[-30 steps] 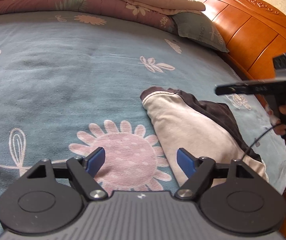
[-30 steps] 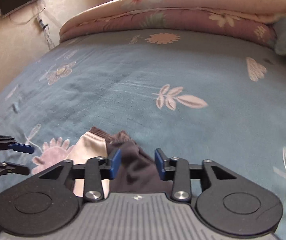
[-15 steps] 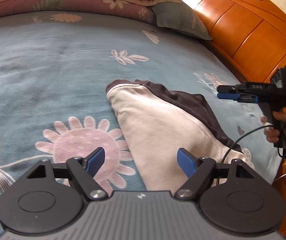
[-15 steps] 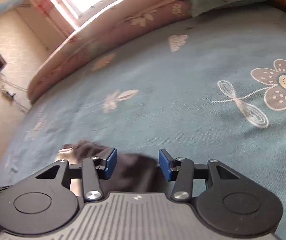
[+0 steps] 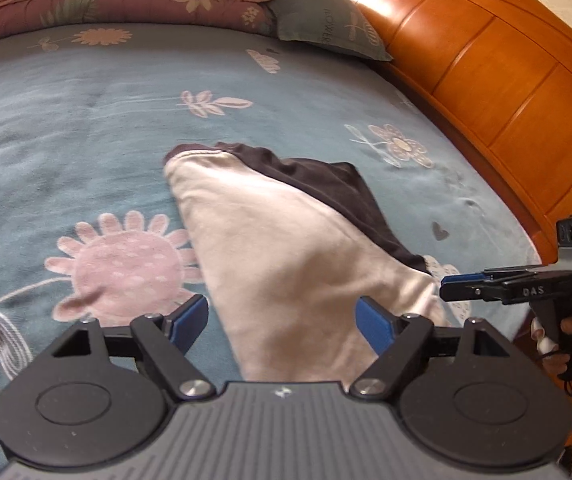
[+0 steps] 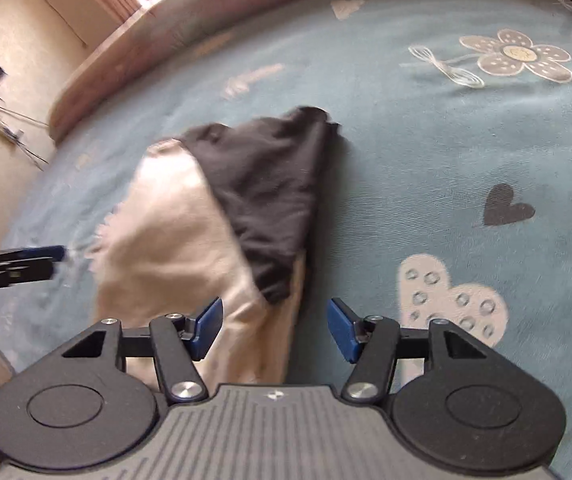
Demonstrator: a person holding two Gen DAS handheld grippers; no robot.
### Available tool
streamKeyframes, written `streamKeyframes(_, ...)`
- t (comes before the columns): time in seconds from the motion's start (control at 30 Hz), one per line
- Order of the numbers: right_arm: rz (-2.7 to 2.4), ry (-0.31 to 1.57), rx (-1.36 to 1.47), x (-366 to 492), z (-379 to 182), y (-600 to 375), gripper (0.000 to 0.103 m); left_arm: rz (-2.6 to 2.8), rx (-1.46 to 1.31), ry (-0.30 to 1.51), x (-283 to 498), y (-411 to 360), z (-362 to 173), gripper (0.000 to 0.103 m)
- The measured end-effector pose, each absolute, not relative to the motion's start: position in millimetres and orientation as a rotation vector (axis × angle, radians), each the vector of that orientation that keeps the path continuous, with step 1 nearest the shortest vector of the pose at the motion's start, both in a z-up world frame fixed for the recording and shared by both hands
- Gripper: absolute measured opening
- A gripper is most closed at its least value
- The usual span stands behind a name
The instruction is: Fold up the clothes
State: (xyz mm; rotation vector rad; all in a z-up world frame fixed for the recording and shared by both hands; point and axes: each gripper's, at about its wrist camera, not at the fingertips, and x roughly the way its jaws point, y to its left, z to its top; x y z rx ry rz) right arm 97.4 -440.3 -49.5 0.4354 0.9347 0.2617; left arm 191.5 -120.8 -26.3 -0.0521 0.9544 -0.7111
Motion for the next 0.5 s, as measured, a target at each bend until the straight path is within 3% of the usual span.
streamKeyframes(0.17, 0.362, 0.847, 0.490, 72, -41, -413, 0.070, -0.881, -0.131, 1.039, 172, -147, -46, 0.083)
streamKeyframes(0.33, 0.301, 0.912, 0.523, 63, -69, -405, 0.071, -0.808, -0.155, 1.213, 162, -143, -90, 0.082)
streamKeyframes(0.5, 0.206, 0.874, 0.472, 33, -61, -412, 0.071, -0.818, -0.085, 1.186, 141, -129, -71, 0.083)
